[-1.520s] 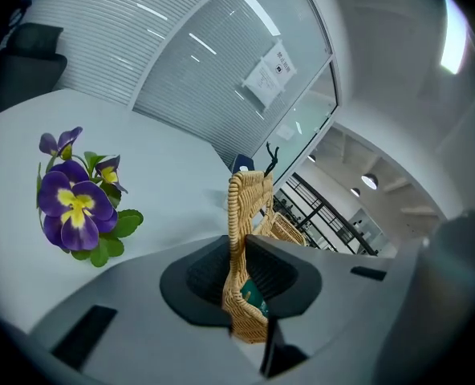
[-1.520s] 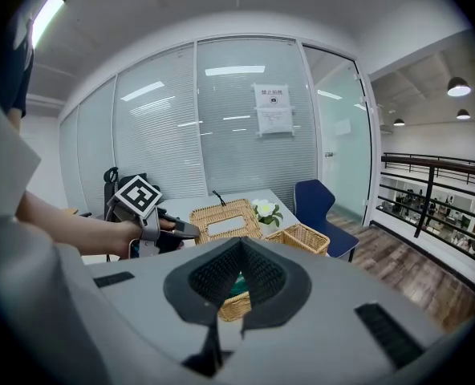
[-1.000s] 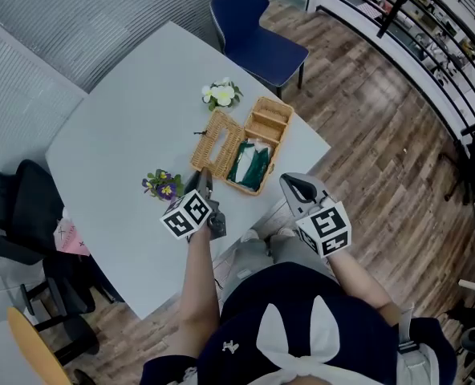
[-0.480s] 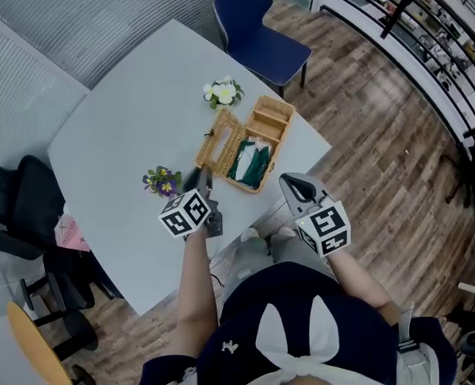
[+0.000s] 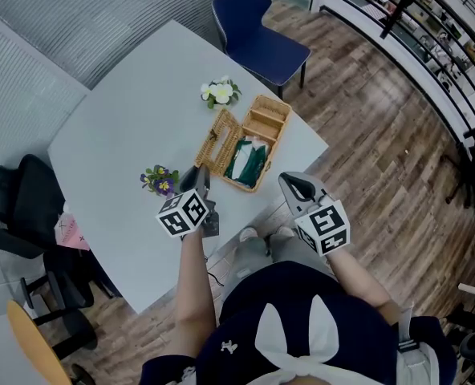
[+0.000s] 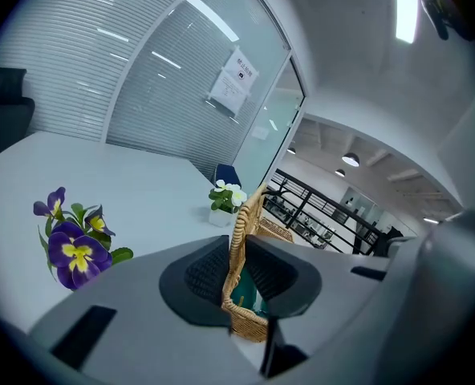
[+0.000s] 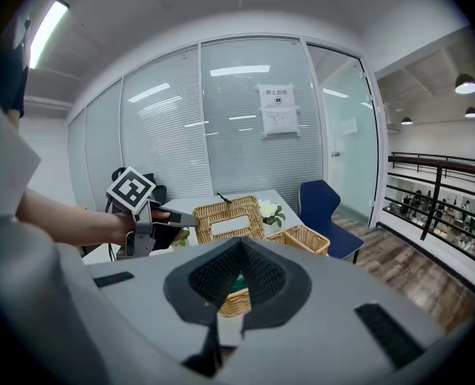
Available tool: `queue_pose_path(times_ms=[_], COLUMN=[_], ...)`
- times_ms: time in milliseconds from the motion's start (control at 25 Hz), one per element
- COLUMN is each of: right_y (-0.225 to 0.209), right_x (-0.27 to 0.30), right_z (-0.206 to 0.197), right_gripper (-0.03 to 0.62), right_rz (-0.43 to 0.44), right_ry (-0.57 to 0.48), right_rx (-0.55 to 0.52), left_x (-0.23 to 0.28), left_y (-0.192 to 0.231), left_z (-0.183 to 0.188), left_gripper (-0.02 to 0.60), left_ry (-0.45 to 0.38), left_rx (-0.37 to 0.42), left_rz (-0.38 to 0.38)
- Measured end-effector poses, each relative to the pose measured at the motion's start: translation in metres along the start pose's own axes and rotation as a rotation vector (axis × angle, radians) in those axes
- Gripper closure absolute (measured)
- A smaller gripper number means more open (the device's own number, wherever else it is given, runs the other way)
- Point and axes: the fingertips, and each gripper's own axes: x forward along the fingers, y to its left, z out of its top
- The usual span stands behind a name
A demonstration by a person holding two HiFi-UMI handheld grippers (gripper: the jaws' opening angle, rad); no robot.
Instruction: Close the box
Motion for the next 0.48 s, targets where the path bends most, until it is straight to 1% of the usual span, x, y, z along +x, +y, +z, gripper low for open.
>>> queue_pose_path(times_ms=[120, 280, 480], right_y=[-0.001, -0.003, -0.002], right_x=[-0.004, -0.007, -0.011], right_z=[0.0, -0.002, -0.003], right_gripper=[0.588, 0.588, 0.588], right_rz=[-0.001, 0.002, 0.007], right_ry=[-0.002, -0.006, -0.008], right_rx=[-0.002, 0.0, -0.001], left_x=[-0.002, -0.002, -0.004], left_y=[-0.003, -0.009, -0.015], left_z=[0.0, -0.002, -0.004], left_gripper=[0.508, 0.508, 0.508], left_ry=[0.001, 0.011, 0.018], left_rx=[0.012, 0.049, 0.061], left_rz=[0.002, 0.011, 0.012])
